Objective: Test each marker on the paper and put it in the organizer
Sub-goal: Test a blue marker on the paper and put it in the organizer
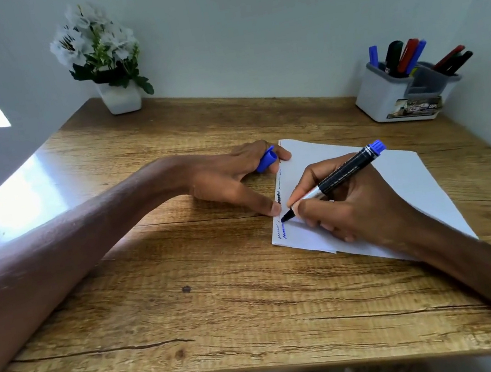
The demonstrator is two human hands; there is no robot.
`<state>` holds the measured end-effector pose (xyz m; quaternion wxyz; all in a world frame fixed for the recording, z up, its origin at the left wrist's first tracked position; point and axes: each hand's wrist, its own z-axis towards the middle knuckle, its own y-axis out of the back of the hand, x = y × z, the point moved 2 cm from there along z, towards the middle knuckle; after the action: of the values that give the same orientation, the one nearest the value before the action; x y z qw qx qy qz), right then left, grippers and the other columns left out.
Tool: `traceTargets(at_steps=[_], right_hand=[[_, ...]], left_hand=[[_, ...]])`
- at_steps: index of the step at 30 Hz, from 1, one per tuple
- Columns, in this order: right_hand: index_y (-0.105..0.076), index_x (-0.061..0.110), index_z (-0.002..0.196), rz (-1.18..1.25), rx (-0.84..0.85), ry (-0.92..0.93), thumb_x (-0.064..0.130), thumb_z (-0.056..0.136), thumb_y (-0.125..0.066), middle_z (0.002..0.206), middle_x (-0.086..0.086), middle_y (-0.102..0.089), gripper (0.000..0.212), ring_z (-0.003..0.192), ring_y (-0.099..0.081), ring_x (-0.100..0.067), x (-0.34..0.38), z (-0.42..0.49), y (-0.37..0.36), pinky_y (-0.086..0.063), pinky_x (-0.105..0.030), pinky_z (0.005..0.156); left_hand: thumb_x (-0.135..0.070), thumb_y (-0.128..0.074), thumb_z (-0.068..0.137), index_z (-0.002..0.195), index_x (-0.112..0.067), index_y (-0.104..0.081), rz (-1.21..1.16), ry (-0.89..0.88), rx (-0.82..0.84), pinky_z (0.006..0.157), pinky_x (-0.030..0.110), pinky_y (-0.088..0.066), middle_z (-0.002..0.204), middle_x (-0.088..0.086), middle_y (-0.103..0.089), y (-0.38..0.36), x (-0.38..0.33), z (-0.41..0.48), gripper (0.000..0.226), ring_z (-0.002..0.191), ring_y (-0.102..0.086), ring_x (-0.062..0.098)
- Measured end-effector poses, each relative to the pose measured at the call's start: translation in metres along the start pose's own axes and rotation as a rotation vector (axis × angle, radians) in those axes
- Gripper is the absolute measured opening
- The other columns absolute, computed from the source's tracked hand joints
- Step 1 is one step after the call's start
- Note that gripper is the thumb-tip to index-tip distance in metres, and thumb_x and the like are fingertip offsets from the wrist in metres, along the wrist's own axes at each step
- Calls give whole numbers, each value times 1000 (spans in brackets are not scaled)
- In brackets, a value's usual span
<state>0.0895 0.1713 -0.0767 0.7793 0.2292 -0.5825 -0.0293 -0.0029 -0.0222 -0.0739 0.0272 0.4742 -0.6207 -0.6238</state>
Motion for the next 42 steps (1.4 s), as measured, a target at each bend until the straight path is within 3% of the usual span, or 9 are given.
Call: traceTargets(at_steps=[3, 7, 12, 16, 20, 25, 31, 34, 42], right_hand=[[-73, 0, 83, 134, -52, -22, -4, 87, -69, 60, -14, -61, 7, 45, -45, -24, -4, 3, 6, -37, -23, 38], [-72, -2, 92, 308, -194, -43, -3, 91, -65, 71, -17, -62, 8, 57, -50, -22, -6, 8, 17, -40, -25, 40], [-72, -3, 112, 403, -219, 2, 17, 96, -61, 93, -21, -70, 28, 75, -62, -22, -6, 14, 28, -50, -31, 49], [-69, -3, 117, 446, -201, 26, 20, 94, -49, 96, -20, -71, 39, 77, -64, -20, -6, 15, 30, -52, -31, 51], [-68, -4, 119, 423, -198, 63, 18, 95, -48, 97, -22, -71, 38, 77, -65, -21, -5, 14, 33, -52, -30, 50], [-69, -5, 117, 409, -194, 65, 17, 93, -50, 95, -23, -70, 38, 76, -64, -24, -5, 14, 33, -51, -33, 49], [-72, -2, 113, 355, -208, 34, 16, 92, -54, 92, -22, -72, 33, 75, -65, -25, -6, 14, 31, -51, -33, 49], [-70, -2, 112, 304, -207, 54, 8, 97, -59, 92, -22, -74, 21, 74, -67, -27, -4, 13, 29, -52, -32, 48], [-69, -2, 93, 261, -253, 101, 6, 91, -70, 75, -16, -72, 9, 57, -61, -24, -3, 12, 33, -48, -29, 43]], left_hand=[[-71, -68, 70, 148, -47, -22, -13, -10, -1, 114, 36, -31, 137, -25, -32, 0, 1, 2, 93, 137, -31, 13], [-69, -61, 83, 128, -54, -38, -144, -11, -71, 113, 45, -39, 148, -18, -41, 0, 6, 1, 52, 134, -41, 12], [-54, -38, 105, 129, -25, -55, -221, -68, -377, 94, 35, -48, 122, -5, -63, 0, 4, -2, 42, 109, -59, 11], [-39, -43, 109, 111, -33, -61, -50, -225, -540, 76, 24, -45, 98, -18, -66, -1, -4, -2, 19, 90, -60, 8], [-38, -50, 105, 112, -18, -67, 2, -275, -590, 77, 22, -51, 101, -9, -70, 0, -9, 0, 27, 91, -64, 10], [-34, -59, 102, 123, -21, -67, 4, -283, -573, 80, 14, -54, 113, -13, -70, -1, -13, -2, 26, 101, -65, 1], [-30, -63, 100, 125, -23, -67, 27, -295, -596, 75, 10, -51, 105, -25, -64, -3, -18, -5, 26, 95, -63, -6], [-30, -64, 97, 125, -22, -68, 68, -309, -614, 73, 9, -50, 106, -18, -69, -5, -21, -5, 30, 95, -62, -6], [-39, -60, 99, 104, -17, -75, -40, -295, -553, 70, 46, -56, 92, -6, -75, -10, -31, -7, 28, 85, -71, 19]])
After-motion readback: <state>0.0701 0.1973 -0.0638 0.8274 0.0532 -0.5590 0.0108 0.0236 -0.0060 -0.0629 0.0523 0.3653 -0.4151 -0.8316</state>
